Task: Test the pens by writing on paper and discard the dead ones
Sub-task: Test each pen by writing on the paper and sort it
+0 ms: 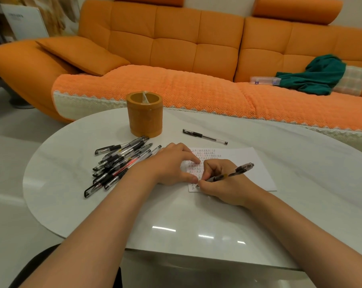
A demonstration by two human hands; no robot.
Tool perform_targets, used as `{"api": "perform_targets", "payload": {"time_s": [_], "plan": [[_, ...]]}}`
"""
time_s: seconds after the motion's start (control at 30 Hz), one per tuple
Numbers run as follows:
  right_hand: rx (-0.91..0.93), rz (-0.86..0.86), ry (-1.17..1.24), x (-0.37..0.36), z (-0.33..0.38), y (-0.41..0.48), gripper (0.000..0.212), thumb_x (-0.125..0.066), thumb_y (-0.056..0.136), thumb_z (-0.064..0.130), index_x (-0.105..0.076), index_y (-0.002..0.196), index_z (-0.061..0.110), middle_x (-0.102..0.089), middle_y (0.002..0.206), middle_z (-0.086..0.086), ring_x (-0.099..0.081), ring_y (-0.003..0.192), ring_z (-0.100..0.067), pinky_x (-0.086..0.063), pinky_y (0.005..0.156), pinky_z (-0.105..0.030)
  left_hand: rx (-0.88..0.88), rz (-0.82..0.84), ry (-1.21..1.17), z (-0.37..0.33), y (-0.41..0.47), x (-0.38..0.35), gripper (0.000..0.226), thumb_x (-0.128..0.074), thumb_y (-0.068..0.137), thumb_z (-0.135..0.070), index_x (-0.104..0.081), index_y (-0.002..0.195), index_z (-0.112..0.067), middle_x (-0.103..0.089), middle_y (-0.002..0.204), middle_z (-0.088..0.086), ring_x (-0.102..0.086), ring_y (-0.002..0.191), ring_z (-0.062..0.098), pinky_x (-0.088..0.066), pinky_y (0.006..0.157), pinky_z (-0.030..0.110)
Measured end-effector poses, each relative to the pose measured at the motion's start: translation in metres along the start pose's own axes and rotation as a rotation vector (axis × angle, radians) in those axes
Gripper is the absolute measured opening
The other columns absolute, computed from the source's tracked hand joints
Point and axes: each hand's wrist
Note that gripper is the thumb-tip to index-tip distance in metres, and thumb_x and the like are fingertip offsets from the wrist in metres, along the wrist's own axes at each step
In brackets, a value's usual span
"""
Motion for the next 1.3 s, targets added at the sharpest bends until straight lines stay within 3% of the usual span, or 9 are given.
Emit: {"api": "perform_targets", "payload": {"time_s": [0.7,1.3], "plan": [[-0.001,-0.027,-0.066,-0.0029,-0.0006,-0.0029,0.020,-0.071,0.079,0.005,-0.053,0.071,-0.001,-0.056,0.055,0.003,-0.050,0.051,-0.011,-0.041,0.051,-0.025,0.023,0.009,-0.015,-0.0013,0.0000,-0.0011,0.060,-0.073,0.080,-0.057,-0.052,0.135,-0.044,-0.037,0.143,-0.012,-0.027,0.135,0.013,-0.032,0.111,0.038],[0.015,-0.035,-0.039,-0.0031,0.0000,-0.0026,0.020,-0.069,0.080,0.000,-0.053,0.069,-0.003,-0.057,0.056,-0.006,-0.053,0.049,-0.014,-0.042,0.049,-0.024,0.035,0.012,-0.012,-0.0025,-0.0008,0.0004,0.061,-0.073,0.080,-0.057,-0.052,0.136,-0.044,-0.037,0.144,-0.011,-0.026,0.136,0.013,-0.029,0.110,0.036]]}}
Point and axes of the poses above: each hand's wrist, its own y-axis towards the middle knuckle, its own x-axis out of the back of the hand, z = x × y
